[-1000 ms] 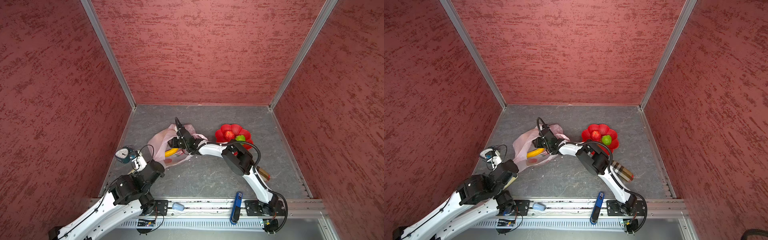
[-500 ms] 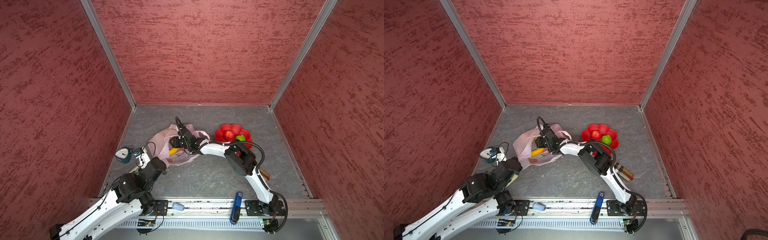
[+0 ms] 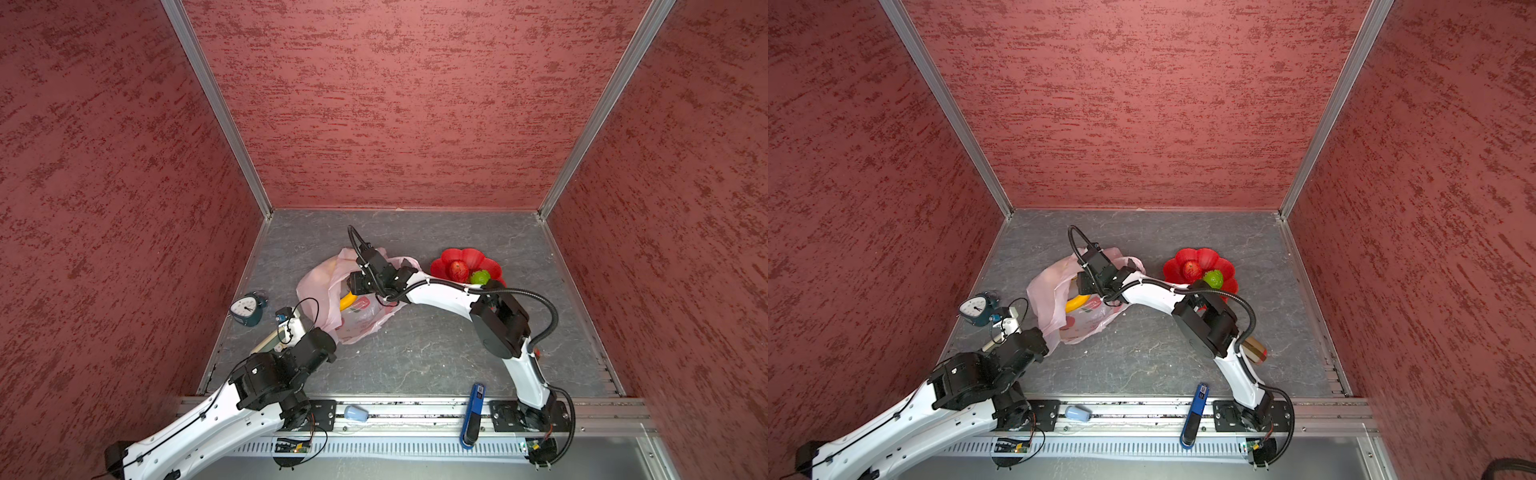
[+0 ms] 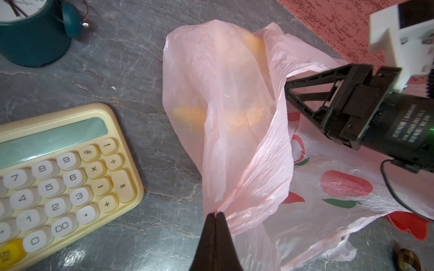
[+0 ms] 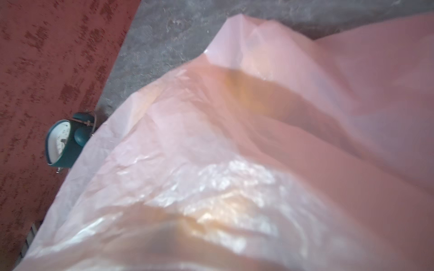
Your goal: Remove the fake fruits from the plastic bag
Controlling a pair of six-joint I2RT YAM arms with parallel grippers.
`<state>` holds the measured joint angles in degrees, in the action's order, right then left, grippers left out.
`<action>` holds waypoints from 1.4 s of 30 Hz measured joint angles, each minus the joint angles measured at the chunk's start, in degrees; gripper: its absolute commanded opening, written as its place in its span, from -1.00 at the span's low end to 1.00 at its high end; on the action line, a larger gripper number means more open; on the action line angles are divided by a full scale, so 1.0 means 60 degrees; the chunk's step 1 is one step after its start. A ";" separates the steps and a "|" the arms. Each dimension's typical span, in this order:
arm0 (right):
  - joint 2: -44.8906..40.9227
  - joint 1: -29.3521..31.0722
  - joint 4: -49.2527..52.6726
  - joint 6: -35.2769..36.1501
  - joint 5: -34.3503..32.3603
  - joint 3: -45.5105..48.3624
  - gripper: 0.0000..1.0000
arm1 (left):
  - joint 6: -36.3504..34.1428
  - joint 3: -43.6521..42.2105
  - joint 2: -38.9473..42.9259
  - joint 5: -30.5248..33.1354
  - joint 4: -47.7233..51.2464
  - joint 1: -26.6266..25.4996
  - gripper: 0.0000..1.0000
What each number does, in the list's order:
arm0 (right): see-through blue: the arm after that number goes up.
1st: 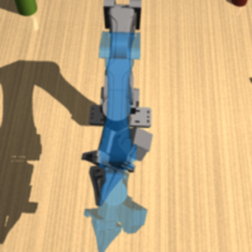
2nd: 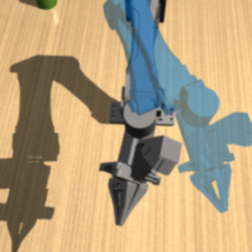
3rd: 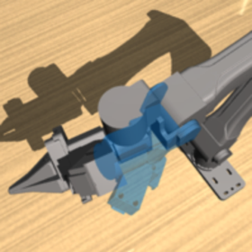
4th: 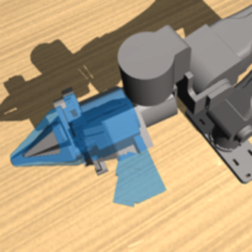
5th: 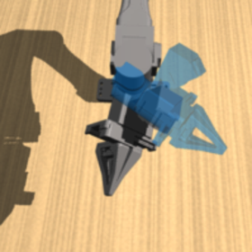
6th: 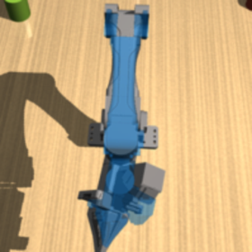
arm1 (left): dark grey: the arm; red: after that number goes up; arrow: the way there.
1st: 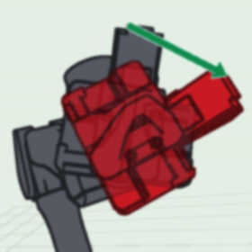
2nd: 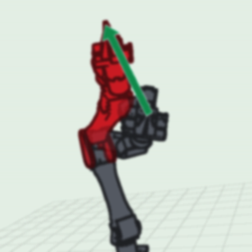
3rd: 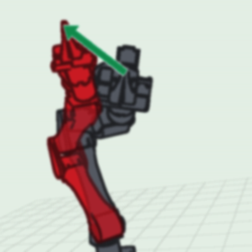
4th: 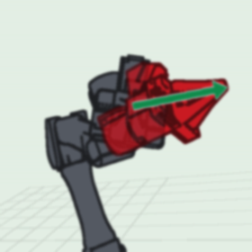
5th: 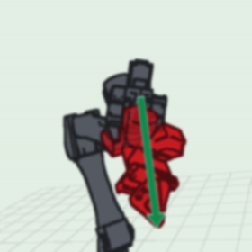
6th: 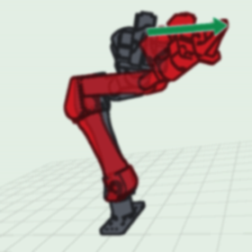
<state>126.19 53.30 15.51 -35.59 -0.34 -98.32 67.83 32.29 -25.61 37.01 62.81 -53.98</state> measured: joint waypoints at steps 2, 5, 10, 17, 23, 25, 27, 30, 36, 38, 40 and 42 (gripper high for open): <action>0.0477 0.0098 0.0361 -0.0062 -0.0011 -0.0528 0.06 | 0.0153 -0.0051 0.0189 0.0066 0.0087 -0.0007 -0.96; 0.1042 0.0240 0.0801 -0.0182 -0.0025 -0.1144 0.07 | 0.0295 -0.0127 0.0397 0.0142 0.0135 -0.0007 -0.96; 0.1537 0.0361 0.1530 -0.0342 -0.0168 -0.1876 0.12 | 0.0291 -0.0401 0.0688 0.0168 -0.0084 -0.0015 -0.96; 0.2062 0.0361 0.2350 -0.0528 -0.0401 -0.2823 0.14 | 0.0127 -0.0725 0.0889 0.0124 -0.0412 -0.0018 -0.96; 0.2535 0.0357 0.2696 -0.0601 -0.0594 -0.3377 0.13 | 0.0022 -0.0725 0.1355 0.0127 -0.0470 -0.0025 -0.96; 0.2623 0.0353 0.2816 -0.0612 -0.0685 -0.3512 0.11 | -0.0033 -0.0725 0.1534 0.0131 -0.0459 -0.0025 -0.96; 0.2718 0.0350 0.2929 -0.0645 -0.0754 -0.3672 0.05 | -0.0051 -0.0725 0.1708 0.0131 -0.0419 -0.0036 -0.96; 0.2849 0.0350 0.3002 -0.0696 -0.0885 -0.3869 -0.08 | -0.0073 -0.0725 0.1923 0.0142 -0.0313 -0.0047 -0.96; 0.2863 0.0317 0.3136 -0.0765 -0.1045 -0.3876 -0.40 | -0.0113 -0.0725 0.2047 0.0222 -0.0138 -0.0055 -0.95; 0.2863 0.0284 0.3136 -0.0772 -0.1071 -0.3876 -0.50 | -0.0131 -0.0725 0.2044 0.0262 -0.0146 -0.0055 -0.95; 0.2834 0.0270 0.3111 -0.0772 -0.1082 -0.3840 -0.56 | -0.0142 -0.0725 0.1982 0.0277 -0.0189 -0.0055 -0.95; 0.2718 0.0259 0.3075 -0.0783 -0.1096 -0.3646 -0.59 | -0.0189 -0.0725 0.1840 0.0277 -0.0284 -0.0055 -0.95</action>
<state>142.50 54.85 33.95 -40.29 -6.92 -120.20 66.70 27.94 -14.57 38.68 61.10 -54.30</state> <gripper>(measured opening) 0.292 0.050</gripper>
